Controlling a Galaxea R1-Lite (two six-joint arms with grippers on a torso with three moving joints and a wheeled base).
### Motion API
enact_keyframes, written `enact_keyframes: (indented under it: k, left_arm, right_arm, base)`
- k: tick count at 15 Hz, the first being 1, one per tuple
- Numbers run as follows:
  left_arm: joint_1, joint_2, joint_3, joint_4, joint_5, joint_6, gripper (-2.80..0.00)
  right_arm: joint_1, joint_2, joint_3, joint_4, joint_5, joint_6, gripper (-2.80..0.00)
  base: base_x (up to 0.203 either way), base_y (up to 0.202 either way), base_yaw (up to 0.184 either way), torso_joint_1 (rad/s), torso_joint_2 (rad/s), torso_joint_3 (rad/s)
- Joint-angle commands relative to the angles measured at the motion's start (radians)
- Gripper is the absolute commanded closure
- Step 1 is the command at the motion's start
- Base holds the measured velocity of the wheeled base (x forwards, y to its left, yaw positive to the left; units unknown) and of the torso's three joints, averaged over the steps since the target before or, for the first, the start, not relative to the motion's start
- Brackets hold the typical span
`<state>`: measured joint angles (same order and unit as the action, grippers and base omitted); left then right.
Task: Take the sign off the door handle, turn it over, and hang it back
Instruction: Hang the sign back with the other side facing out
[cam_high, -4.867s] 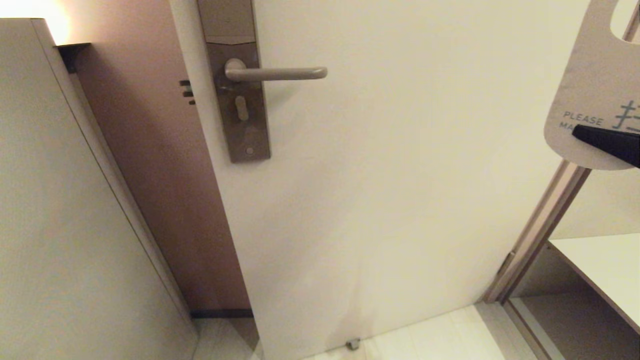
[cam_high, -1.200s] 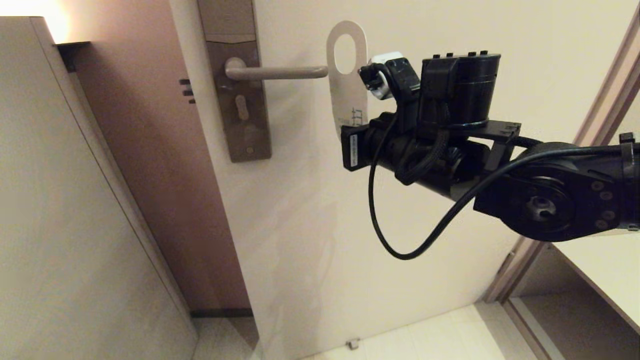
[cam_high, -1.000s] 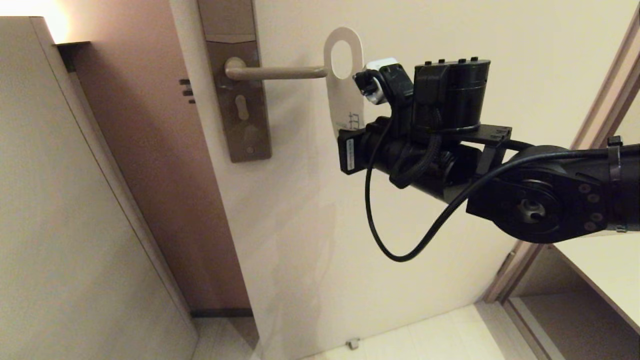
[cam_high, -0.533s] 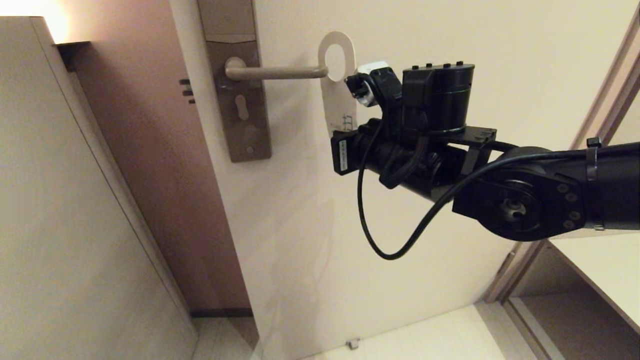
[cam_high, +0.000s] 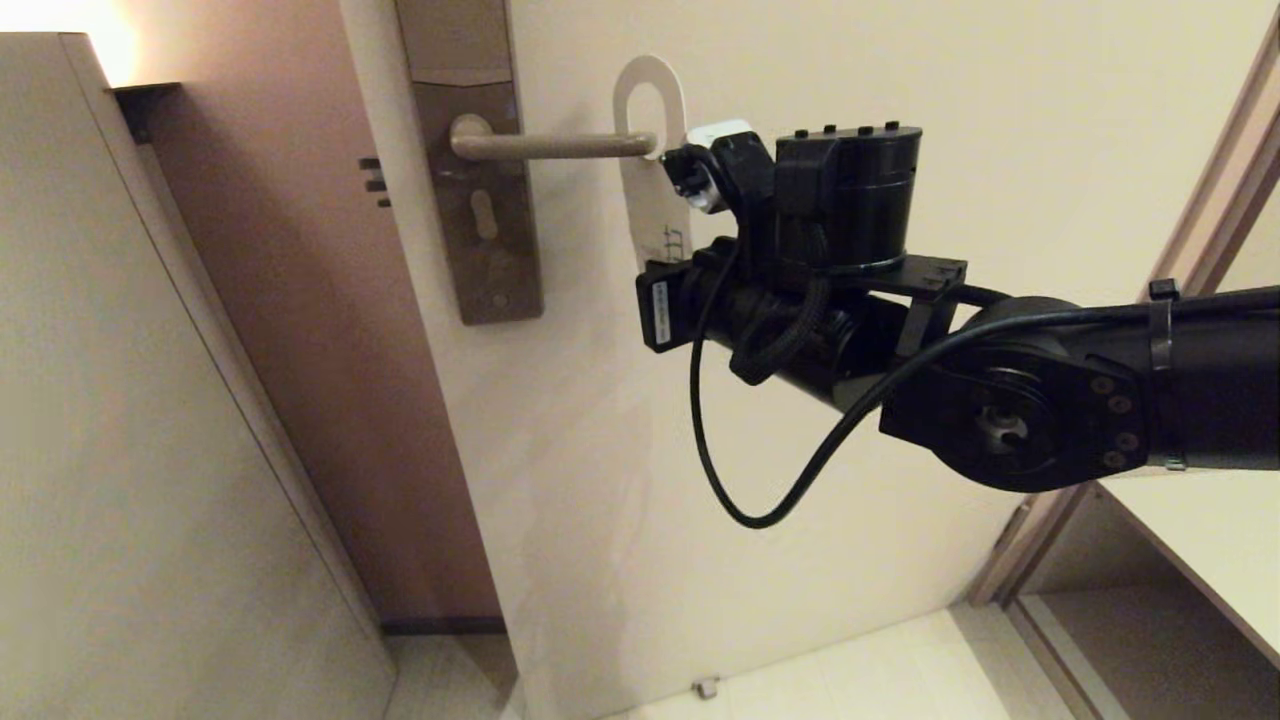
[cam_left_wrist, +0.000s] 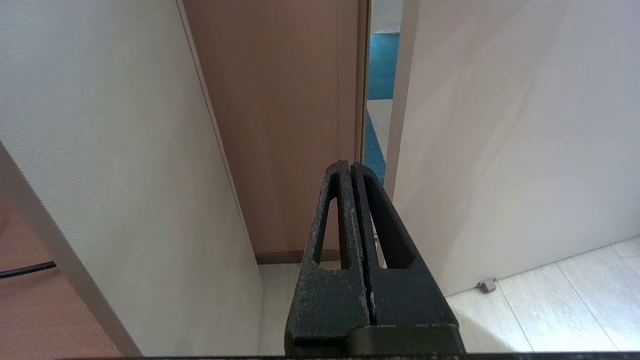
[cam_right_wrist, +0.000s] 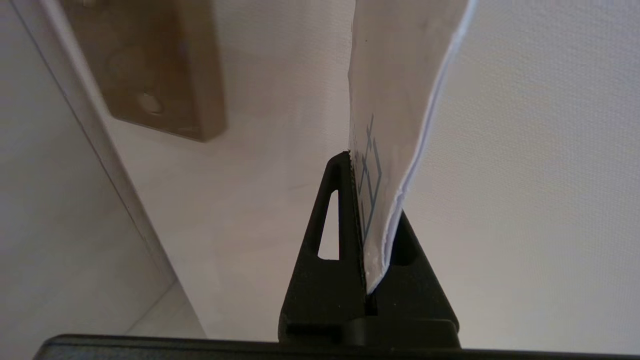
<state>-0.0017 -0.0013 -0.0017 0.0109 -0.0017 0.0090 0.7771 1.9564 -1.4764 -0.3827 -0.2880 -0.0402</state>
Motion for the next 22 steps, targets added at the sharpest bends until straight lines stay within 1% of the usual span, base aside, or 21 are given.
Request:
enact_keyframes:
  k: [1, 4, 7, 12, 14, 17, 20, 22]
  left_arm:
    - [0.0, 0.001, 0.0, 0.0, 0.0, 0.0, 0.0]
    - [0.0, 0.001, 0.0, 0.0, 0.0, 0.0, 0.0]
    - [0.0, 0.001, 0.0, 0.0, 0.0, 0.0, 0.0]
    - [0.0, 0.001, 0.0, 0.0, 0.0, 0.0, 0.0]
    - [0.0, 0.001, 0.0, 0.0, 0.0, 0.0, 0.0]
    - [0.0, 0.001, 0.0, 0.0, 0.0, 0.0, 0.0]
    - [0.0, 0.001, 0.0, 0.0, 0.0, 0.0, 0.0]
    - [0.0, 0.001, 0.0, 0.0, 0.0, 0.0, 0.0]
  right_arm:
    - [0.008, 0.001, -0.002, -0.002, -0.014, -0.002, 0.0]
    - [0.028, 0.001, -0.001, -0.002, -0.062, -0.004, 0.0]
    - [0.05, 0.002, -0.002, -0.002, -0.118, -0.024, 0.0]
    - [0.089, 0.032, -0.001, -0.004, -0.221, -0.023, 0.0]
    - [0.105, 0.042, -0.002, -0.004, -0.245, -0.023, 0.0]
    - [0.132, 0.073, -0.031, -0.004, -0.313, -0.021, 0.0]
    - [0.162, 0.109, -0.083, -0.005, -0.348, -0.01, 0.0]
    - [0.183, 0.133, -0.103, -0.045, -0.354, 0.001, 0.0]
  base:
    - [0.0, 0.0, 0.0, 0.0, 0.0, 0.0]
    - [0.0, 0.0, 0.0, 0.0, 0.0, 0.0]
    - [0.0, 0.0, 0.0, 0.0, 0.0, 0.0]
    - [0.0, 0.0, 0.0, 0.0, 0.0, 0.0]
    - [0.0, 0.0, 0.0, 0.0, 0.0, 0.0]
    - [0.0, 0.0, 0.0, 0.0, 0.0, 0.0]
    - [0.0, 0.0, 0.0, 0.0, 0.0, 0.0]
    - [0.0, 0.0, 0.0, 0.0, 0.0, 0.0]
